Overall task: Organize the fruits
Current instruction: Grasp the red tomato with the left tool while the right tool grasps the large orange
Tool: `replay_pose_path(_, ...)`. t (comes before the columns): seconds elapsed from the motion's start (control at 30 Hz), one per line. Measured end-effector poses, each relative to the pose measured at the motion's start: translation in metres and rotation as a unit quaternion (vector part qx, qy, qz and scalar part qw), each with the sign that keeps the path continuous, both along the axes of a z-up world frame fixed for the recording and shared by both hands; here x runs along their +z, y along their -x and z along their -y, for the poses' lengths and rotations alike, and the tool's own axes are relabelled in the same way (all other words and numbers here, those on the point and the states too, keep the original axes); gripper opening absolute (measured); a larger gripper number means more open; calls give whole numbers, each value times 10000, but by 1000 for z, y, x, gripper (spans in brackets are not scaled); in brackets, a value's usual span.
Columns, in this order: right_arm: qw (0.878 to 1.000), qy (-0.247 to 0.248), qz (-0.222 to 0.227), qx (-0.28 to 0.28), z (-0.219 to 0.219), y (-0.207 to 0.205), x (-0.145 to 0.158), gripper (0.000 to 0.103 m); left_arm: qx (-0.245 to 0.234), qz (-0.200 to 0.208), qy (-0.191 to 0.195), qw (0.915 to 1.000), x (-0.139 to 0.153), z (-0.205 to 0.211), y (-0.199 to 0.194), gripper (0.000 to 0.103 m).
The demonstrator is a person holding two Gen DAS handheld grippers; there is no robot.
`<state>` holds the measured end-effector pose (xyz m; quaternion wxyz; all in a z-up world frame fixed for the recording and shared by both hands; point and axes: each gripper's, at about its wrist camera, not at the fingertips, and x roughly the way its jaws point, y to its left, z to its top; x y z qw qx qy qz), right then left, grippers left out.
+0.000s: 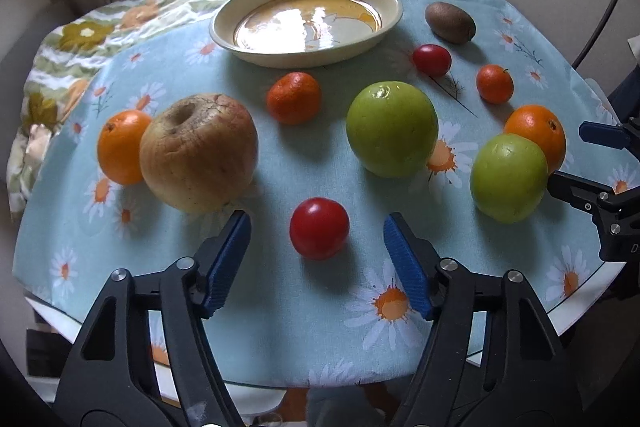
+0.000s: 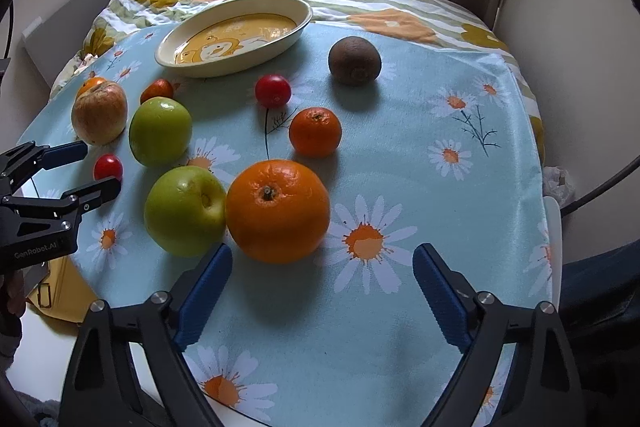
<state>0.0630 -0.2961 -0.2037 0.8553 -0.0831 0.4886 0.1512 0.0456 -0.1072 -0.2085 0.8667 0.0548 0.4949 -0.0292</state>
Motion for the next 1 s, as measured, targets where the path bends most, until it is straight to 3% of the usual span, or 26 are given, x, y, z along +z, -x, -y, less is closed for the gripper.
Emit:
replay_pose_path(0.17, 9998, 23, -95, 173, -3, -4, -7, 79, 21, -159, 16, 9999, -9, 2, -1, 54)
replay_pose_path(0.4, 9991, 54, -142, 400, -13, -9, -11, 72, -9, -151, 20, 9999, -8, 6, 0, 38)
replay_pose_path(0.83, 9961, -5, -128, 873, -27, -21, -11, 55, 111, -129, 80, 9998, -6, 3, 3, 36)
replay_pose_path(1.0, 9965, -89, -104, 828, -25, -22, -7, 54, 167, -38, 82, 9998, 3, 2, 5, 36)
